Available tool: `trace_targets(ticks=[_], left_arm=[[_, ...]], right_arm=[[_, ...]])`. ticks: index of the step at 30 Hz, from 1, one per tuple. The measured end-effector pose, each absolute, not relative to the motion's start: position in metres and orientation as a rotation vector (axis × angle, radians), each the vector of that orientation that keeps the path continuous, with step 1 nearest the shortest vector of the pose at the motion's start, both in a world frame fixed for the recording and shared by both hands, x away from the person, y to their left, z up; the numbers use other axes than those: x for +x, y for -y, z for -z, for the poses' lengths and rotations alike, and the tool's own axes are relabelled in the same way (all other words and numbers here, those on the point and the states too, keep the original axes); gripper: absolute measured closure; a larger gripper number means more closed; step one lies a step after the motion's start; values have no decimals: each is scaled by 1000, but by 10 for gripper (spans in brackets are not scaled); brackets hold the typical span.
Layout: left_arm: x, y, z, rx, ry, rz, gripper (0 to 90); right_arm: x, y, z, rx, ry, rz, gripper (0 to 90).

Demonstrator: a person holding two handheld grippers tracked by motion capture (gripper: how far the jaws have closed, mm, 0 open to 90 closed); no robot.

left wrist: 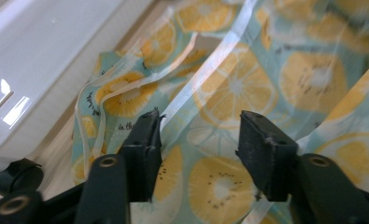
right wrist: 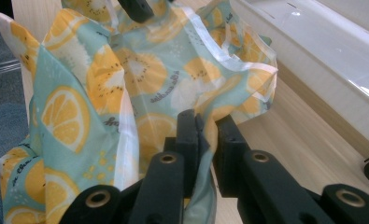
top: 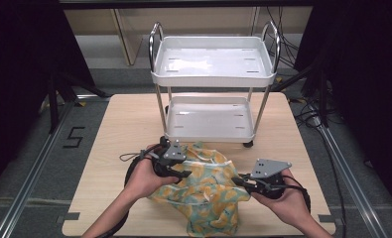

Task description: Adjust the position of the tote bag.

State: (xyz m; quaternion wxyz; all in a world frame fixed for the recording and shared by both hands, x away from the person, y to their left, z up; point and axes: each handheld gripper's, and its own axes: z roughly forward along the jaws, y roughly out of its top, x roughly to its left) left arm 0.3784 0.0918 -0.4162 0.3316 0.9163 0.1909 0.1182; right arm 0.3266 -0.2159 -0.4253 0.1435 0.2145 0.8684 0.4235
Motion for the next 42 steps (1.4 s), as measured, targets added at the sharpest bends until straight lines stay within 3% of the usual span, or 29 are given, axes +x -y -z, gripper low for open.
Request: trace_targets(ticks=[3,6,10,14,25,27,29,30,31,34,42], left_arm=[[380,-90,419,2403,-517,-297,660],[378,-89,420,2402,-541,-294,793],[374,-89,419,2404,-545,-290,883],[367,-92,415,2401,-551,-332,896],[357,-101,407,2350,-585,-401,898],[359,-101,406,2347,-562,-451,859],[364,-100,405,2356,-468,-484,694],[365,-99,404,2356,-444,-510,694],[365,-97,405,2360,-449,-514,536],[370,-92,409,2383,-459,-484,438],[393,-84,425,2476,-408,-313,432]], right_arm=[[327,216,423,601,-2502,-1225,776],[324,216,418,671,-2486,-1242,650],[321,219,408,675,-2429,-1250,558],[317,222,400,664,-2378,-1269,525],[296,217,390,531,-2429,-1359,539],[295,216,390,526,-2436,-1350,533],[296,216,391,522,-2425,-1347,530],[297,216,392,529,-2445,-1346,527],[298,216,394,541,-2469,-1333,520],[298,213,398,545,-2489,-1314,514],[302,209,410,552,-2548,-1276,507]])
